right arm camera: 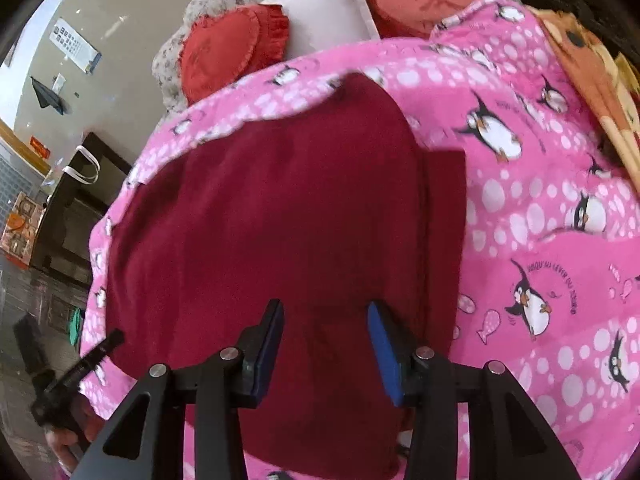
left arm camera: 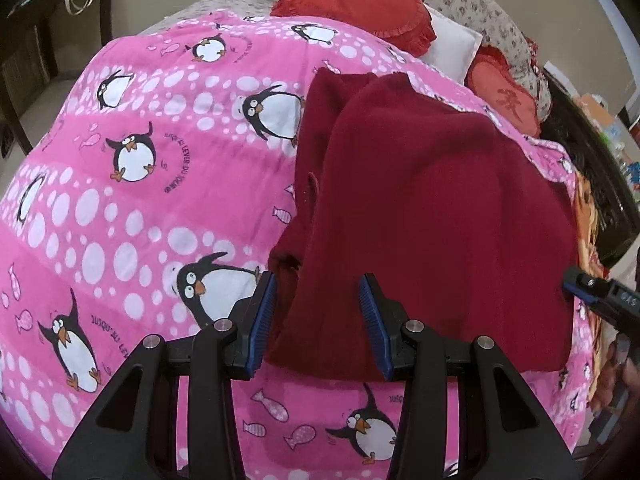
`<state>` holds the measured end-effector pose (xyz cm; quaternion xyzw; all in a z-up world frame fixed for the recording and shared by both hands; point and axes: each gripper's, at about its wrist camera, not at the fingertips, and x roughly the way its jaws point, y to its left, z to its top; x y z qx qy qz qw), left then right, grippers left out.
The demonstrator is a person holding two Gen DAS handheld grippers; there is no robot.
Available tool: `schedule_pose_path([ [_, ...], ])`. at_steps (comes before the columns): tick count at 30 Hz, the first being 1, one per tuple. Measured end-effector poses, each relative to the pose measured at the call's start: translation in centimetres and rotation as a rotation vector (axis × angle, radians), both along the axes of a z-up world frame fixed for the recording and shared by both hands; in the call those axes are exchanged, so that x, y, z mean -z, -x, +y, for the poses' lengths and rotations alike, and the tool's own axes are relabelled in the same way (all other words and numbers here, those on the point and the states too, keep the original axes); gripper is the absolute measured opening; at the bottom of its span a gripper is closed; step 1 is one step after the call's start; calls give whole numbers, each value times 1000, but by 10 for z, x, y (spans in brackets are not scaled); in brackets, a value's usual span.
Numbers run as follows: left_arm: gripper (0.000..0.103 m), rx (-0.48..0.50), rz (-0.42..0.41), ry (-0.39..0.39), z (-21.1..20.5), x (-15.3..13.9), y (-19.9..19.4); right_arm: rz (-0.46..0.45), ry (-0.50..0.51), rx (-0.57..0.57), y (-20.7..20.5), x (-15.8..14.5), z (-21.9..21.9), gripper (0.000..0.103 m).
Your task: Fold small clothes
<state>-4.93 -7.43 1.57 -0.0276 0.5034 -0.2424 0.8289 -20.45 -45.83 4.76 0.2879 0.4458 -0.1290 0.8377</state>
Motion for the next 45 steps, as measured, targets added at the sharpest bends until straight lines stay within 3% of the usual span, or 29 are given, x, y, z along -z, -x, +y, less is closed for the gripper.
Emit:
schedule_pose_path([
  [4,44,-27,10,46,9,-1,-4,-58,2,-87,-20,-23,25,43],
  [6,51,-36,15,65,14,0,-7,-76,-11,-158,-39,-30,45,43],
  [9,51,-39,24,83,20,4,-9,-69,-42,-252,-76,-36,78,43],
  [15,54,-28,41,137,28,12,-11,-72,8,-358,-160,-44,139,47],
  [22,63,-4,55,189,39,19,-16,33,150,-451,-242,-21,196,61],
  [25,64,7,46,203,43,21,-15,77,182,-454,-262,-5,208,67],
  [27,64,15,34,204,45,21,-14,101,229,-440,-274,3,215,78],
  [30,64,27,23,193,44,18,-13,105,305,-445,-279,7,223,81],
  [31,64,31,15,187,41,16,-15,109,342,-453,-281,10,226,81],
  [32,64,35,3,179,39,13,-16,106,362,-460,-279,10,225,71],
  [33,64,42,-18,169,39,9,-16,107,392,-460,-277,11,224,53],
  [34,64,47,-34,164,38,6,-16,106,423,-455,-274,9,220,50],
  [36,64,62,-68,177,38,-1,-18,65,355,-454,-267,3,206,29],
  [38,64,81,-71,197,36,-4,-24,24,256,-442,-262,-4,190,20],
  [40,65,107,-59,218,31,-4,-31,-22,159,-426,-252,-11,176,18],
  [45,71,160,0,257,10,8,-49,-87,134,-432,-235,-31,170,17],
])
